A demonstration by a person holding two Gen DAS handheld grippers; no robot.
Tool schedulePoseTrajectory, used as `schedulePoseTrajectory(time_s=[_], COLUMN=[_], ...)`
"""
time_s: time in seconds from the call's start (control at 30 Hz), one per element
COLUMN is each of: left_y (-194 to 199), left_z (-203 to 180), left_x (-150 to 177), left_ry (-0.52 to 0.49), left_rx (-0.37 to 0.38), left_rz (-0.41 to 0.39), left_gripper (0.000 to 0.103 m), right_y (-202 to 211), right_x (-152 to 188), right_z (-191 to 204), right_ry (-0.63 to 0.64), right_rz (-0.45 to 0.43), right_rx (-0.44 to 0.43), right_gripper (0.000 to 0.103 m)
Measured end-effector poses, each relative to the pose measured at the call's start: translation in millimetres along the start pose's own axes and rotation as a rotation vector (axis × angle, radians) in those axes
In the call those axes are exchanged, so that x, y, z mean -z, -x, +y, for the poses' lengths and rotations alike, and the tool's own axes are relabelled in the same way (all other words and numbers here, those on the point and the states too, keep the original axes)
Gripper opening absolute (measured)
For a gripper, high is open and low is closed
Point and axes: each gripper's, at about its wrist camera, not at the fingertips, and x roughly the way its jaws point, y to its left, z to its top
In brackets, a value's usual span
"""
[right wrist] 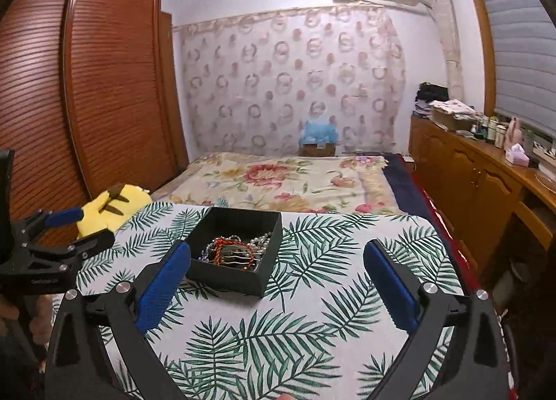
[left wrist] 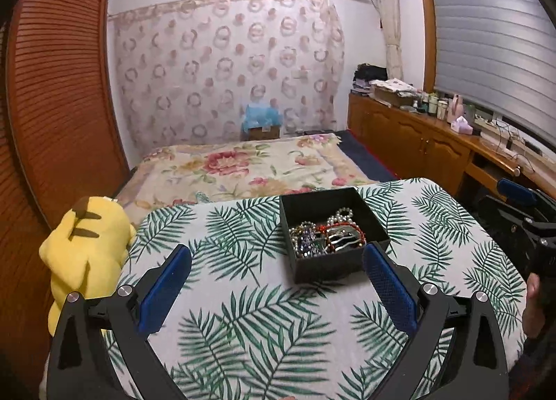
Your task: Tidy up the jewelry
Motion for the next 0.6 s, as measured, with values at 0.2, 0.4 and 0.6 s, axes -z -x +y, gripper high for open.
schedulePoseTrajectory(time_s=[0.2,0.4,0.6], left_y=[12.1,18.0,20.3], left_z=[0.7,2.0,5.4], left_x=[5.9,9.0,10.4], left_ry=[0.027,0.033,0.055], left_rx=[-0.023,-0.039,-0.030], left_rz=[0.001,-0.016,-0.019], left_gripper=[0.095,0.095,0.095], right_y=[9.7,11.8,13.4], right_x=[3.1,4.5,5.5], right_z=[1.1,4.1,4.9], right_ry=[-0.005,0.001,0.002], right_rz=[-0.010,-0.014,-0.012], right_rx=[0.010,0.015,0.022], right_gripper=[0.100,0.100,0.100])
